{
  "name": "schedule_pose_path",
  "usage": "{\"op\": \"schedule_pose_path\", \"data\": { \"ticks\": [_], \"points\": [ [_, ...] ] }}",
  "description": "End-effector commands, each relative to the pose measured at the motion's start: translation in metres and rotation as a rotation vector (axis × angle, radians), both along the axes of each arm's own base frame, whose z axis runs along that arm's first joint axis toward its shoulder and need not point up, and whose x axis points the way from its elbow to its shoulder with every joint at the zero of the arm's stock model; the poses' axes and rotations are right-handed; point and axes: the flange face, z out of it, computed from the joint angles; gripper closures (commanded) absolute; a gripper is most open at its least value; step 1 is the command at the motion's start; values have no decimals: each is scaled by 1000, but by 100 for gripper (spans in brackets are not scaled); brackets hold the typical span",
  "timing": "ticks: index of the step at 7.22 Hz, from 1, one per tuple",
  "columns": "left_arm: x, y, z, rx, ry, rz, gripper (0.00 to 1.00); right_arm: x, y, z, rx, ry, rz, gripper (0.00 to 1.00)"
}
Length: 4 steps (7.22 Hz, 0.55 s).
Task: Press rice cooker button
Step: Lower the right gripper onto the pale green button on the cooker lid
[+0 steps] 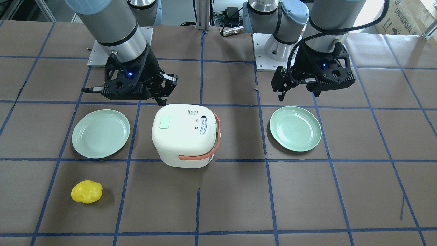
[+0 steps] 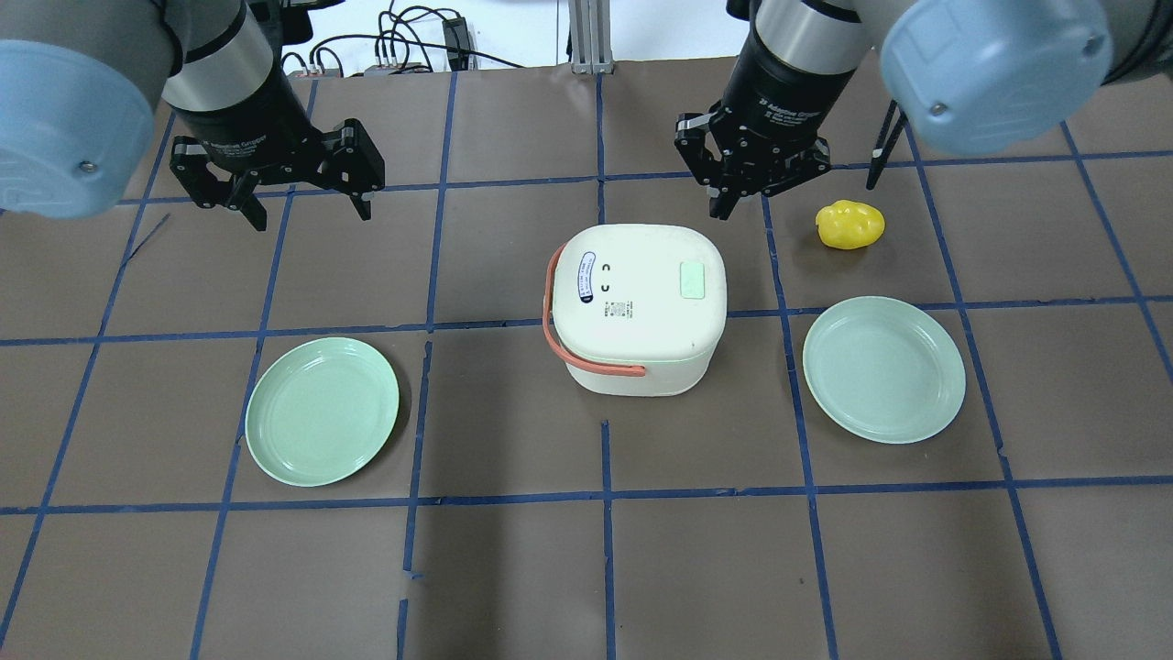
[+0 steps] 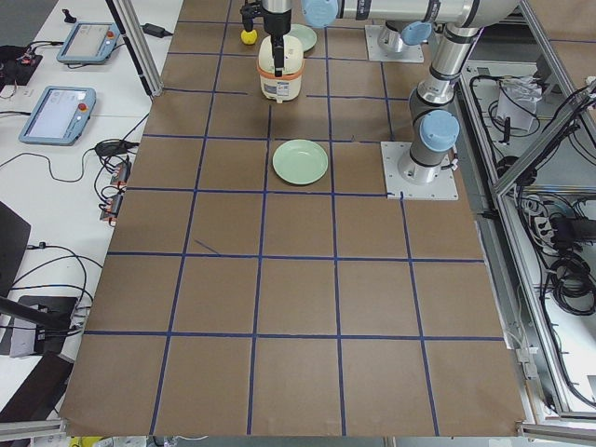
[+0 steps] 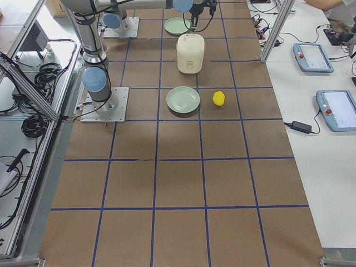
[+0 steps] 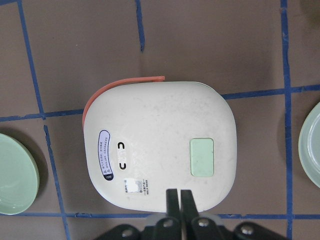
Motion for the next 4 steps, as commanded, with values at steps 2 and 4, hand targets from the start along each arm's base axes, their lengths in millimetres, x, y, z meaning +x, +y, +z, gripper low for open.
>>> {"op": "schedule_pose_path", "data": {
  "ticks": [2,4],
  "points": [
    [0,0,1,-3,0,1,0,17,-7,-33,52,19,-38,94],
    [0,0,0,-1,0,-1,0,9,3,-66,79,26,-60,94]
  ]
}}
